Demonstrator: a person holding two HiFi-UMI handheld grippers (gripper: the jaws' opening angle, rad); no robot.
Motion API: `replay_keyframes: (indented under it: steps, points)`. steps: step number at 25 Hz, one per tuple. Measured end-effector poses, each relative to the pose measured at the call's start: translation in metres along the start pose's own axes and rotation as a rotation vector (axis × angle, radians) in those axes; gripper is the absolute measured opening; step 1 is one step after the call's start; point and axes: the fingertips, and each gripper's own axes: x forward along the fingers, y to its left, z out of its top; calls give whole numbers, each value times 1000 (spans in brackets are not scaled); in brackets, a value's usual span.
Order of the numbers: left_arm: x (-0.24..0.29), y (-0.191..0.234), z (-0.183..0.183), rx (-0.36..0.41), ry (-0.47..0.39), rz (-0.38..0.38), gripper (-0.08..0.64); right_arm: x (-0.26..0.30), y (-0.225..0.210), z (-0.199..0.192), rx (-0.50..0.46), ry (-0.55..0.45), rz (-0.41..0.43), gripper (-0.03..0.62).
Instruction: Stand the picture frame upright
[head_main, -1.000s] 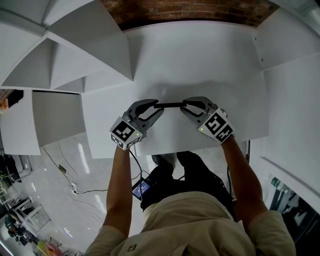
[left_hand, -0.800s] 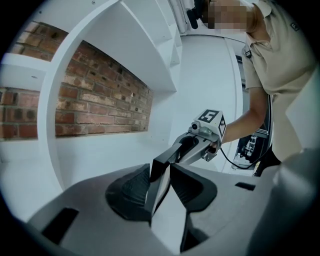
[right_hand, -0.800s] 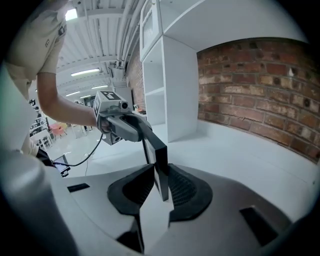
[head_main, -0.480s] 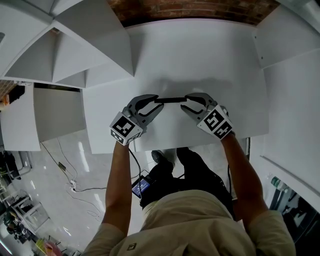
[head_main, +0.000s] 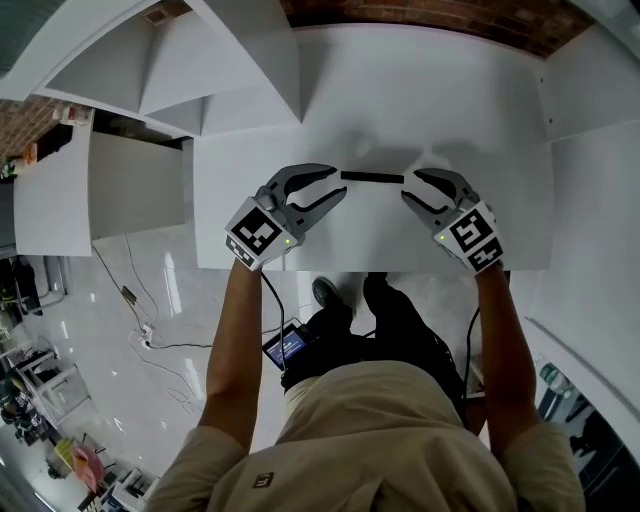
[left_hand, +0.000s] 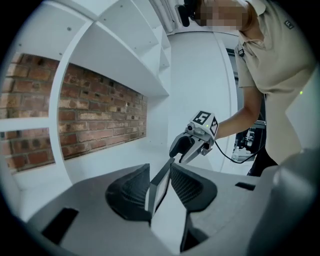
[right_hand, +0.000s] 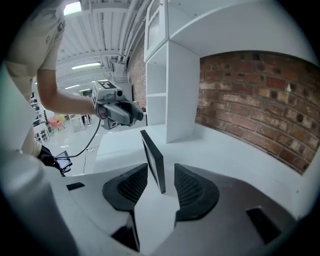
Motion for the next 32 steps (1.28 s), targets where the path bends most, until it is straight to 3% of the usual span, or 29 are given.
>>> replay_keyframes:
  steps: [5,7,10,16,19,22,26,32]
  points:
    - [-48,-16,38,36,-21,65,110,-40,4,25,79,-30,-131,161]
    - [-70,-25,54,44,-38,96,110,-61,14,45,101,-78,-164,102]
    - [-102,-45,79,90,-71,130,91,-91,41,80,98,-147,-178,17]
    - [-154,-76,109,101,-133,199,51,-118,89,119,73,-167,-200,6]
    - [-169,-92,98,79,-94,215,51,-119,114,107,69,-130,-172,8]
    - [-158,-105,64,105,-26,190,52,-94,145,65,-51,1,-66,9]
    - [-126,-115,25,61,-56,106,52,-36,171,0,-164,148,90,91]
    - [-90,-113,-31,7,-10,51,61,30,178,-61,-258,266,222,114]
